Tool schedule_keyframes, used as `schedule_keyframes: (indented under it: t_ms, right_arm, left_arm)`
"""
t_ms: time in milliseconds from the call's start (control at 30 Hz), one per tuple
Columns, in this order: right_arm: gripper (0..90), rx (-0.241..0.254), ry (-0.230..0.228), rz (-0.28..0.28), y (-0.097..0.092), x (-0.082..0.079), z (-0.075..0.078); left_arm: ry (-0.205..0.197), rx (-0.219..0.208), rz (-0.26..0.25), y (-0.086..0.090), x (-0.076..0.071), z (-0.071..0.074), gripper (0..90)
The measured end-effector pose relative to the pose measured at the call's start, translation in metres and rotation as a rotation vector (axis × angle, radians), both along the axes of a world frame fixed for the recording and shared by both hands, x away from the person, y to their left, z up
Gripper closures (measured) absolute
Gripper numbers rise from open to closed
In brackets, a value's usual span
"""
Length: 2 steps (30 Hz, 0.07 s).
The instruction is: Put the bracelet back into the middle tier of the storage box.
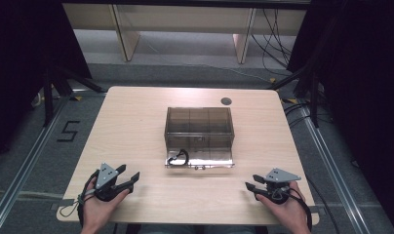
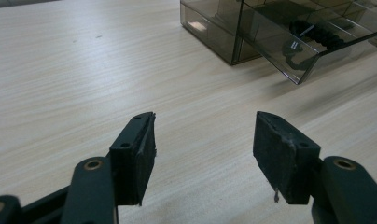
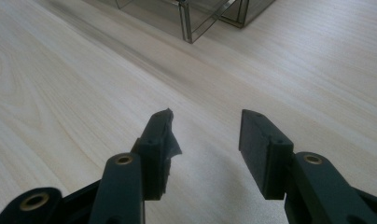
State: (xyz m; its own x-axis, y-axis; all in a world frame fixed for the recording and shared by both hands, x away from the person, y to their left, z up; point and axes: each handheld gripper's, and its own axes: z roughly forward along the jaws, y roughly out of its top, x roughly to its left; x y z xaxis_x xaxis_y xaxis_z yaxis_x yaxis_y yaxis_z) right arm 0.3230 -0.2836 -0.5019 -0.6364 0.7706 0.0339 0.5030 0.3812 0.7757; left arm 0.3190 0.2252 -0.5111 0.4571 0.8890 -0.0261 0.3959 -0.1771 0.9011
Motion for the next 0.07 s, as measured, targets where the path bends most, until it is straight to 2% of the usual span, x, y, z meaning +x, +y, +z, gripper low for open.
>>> schedule_keyframes:
  t_ms: [67]
  right_arm:
    - [55.1, 0.001, -0.008, 0.004, -0.0004, 0.0005, 0.0004]
  left_arm:
    - [-0.006, -0.01, -0.005, -0.0008, 0.0004, -0.0016, 38.4]
